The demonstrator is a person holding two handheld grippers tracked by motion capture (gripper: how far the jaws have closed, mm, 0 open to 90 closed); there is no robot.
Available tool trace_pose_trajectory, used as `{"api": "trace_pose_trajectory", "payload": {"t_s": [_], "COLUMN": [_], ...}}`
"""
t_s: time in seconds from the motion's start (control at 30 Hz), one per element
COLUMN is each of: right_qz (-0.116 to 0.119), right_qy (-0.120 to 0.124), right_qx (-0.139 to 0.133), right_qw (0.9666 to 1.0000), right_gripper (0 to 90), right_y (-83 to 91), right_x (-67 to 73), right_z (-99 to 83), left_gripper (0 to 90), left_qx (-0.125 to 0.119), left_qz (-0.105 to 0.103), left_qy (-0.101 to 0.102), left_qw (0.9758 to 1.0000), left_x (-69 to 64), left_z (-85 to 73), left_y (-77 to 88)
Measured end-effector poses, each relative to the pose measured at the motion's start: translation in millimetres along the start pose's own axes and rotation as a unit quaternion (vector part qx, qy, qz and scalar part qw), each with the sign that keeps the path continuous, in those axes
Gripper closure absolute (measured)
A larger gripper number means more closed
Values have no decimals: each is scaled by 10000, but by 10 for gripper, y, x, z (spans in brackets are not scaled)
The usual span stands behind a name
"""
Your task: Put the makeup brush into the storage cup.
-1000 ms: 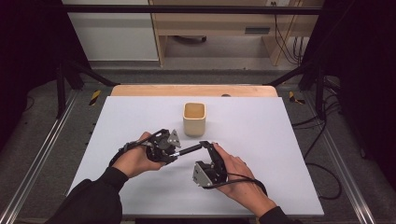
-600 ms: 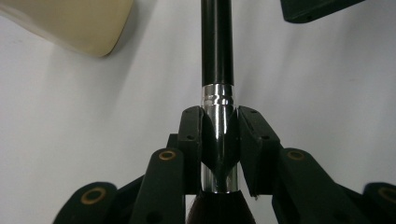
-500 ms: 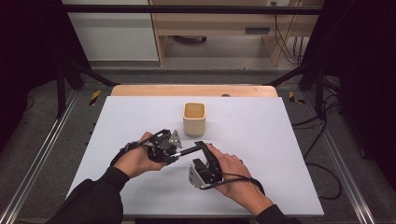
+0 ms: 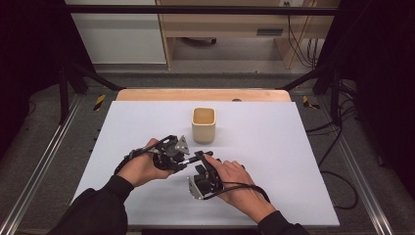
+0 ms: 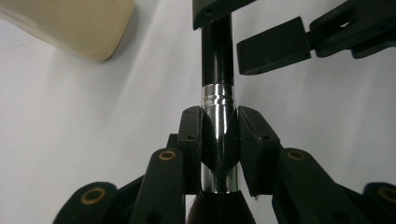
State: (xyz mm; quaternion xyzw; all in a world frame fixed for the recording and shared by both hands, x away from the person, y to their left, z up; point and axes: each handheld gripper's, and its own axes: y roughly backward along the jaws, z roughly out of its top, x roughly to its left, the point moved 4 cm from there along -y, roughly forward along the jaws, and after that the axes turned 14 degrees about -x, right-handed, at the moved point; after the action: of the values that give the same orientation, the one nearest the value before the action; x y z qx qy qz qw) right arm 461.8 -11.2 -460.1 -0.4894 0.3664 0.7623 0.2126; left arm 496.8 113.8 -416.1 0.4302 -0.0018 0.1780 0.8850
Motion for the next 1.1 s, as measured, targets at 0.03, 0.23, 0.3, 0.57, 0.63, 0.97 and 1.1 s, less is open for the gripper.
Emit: {"api": "trace_pose_trajectory", "payload": {"t_s": [0.03,0.23,0.3,0.57,0.63,0.97,1.1], "right_qz": [0,68,92,138,149,225,279], "right_qy": [0,97,114,225,218,225,34], "right_qx": [0,-16,-15,-36,-28,-26,-28], "right_qw": [10000,9999,9999,9996,9996,9995,9996], "right_gripper": [440,504,527,589,619,743,744], "right_y": [0,-41,-50,-71,-73,-54,-43], "right_x": [0,15,21,27,31,36,61], "right_z": [0,11,10,21,23,3,-17], "left_gripper": [714,714,714,714,713,712,707], "left_qx": [-8,-29,-24,-38,-16,-61,-134], "left_qz": [-6,-25,-35,-48,-62,-142,-157], "left_qy": [7,5,13,8,-14,-47,-95], "left_qw": [10000,10000,10000,10000,10000,9999,9997], "left_x": [-3,-10,-10,-22,-27,-49,-59], "left_z": [2,5,4,13,13,23,23], "left_y": [2,14,18,19,17,-12,-12]}}
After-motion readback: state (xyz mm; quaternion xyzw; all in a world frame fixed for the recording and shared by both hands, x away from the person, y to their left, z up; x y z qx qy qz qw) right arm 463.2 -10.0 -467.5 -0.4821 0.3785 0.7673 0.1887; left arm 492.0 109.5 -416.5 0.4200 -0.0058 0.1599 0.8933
